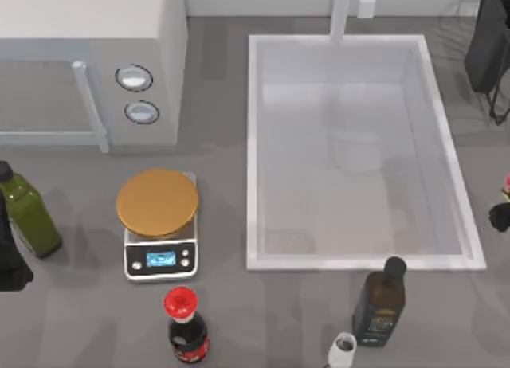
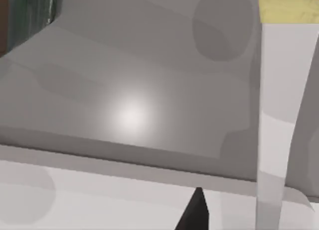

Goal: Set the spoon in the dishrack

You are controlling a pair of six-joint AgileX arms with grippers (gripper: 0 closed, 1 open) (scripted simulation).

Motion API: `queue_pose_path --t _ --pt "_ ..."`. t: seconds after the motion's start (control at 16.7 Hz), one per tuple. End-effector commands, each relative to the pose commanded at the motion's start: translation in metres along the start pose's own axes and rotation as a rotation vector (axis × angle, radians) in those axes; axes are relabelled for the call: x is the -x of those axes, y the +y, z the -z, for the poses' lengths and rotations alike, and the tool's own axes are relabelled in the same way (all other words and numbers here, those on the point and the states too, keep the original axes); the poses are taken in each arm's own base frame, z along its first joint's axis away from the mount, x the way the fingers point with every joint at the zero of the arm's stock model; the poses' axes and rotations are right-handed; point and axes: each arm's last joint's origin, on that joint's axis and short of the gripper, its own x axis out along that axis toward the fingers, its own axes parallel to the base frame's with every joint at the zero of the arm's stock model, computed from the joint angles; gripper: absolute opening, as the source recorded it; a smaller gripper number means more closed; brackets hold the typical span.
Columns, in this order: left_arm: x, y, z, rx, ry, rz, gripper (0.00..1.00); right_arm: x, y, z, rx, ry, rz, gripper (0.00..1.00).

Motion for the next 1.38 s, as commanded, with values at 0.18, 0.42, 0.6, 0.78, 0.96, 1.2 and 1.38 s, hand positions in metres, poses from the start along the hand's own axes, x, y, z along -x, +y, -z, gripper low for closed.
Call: queue_pose_path --t 0.18,0.42,0.6,0.78,0.96,1.2,1.38 --pt "0.0 0.0 0.0 0.0 0.0 0.0 1.0 0.012 -0.003 0.007 -0.007 -0.015 0.0 0.0" --pt "0.0 0.0 0.0 0.0 0.0 0.0 1.0 0.011 -0.002 0.006 -0.006 -0.013 -0.002 0.0" --pt "0.0 0.0 0.0 0.0 0.0 0.0 1.0 0.012 -0.012 0.001 -0.042 -0.08 -0.044 0.0" --pt "0.0 0.0 0.0 0.0 0.0 0.0 1.0 0.017 -0.038 -0.009 -0.133 -0.253 -0.122 0.0" --pt "0.0 0.0 0.0 0.0 0.0 0.0 1.0 0.026 -0.078 -0.019 -0.242 -0.527 -0.178 0.0" --pt "0.0 0.0 0.0 0.0 0.0 0.0 1.0 0.052 -0.139 -0.014 -0.311 -0.994 -0.149 0.0" --pt "0.0 0.0 0.0 0.0 0.0 0.0 1.0 0.077 -0.171 0.011 -0.274 -1.298 -0.05 0.0"
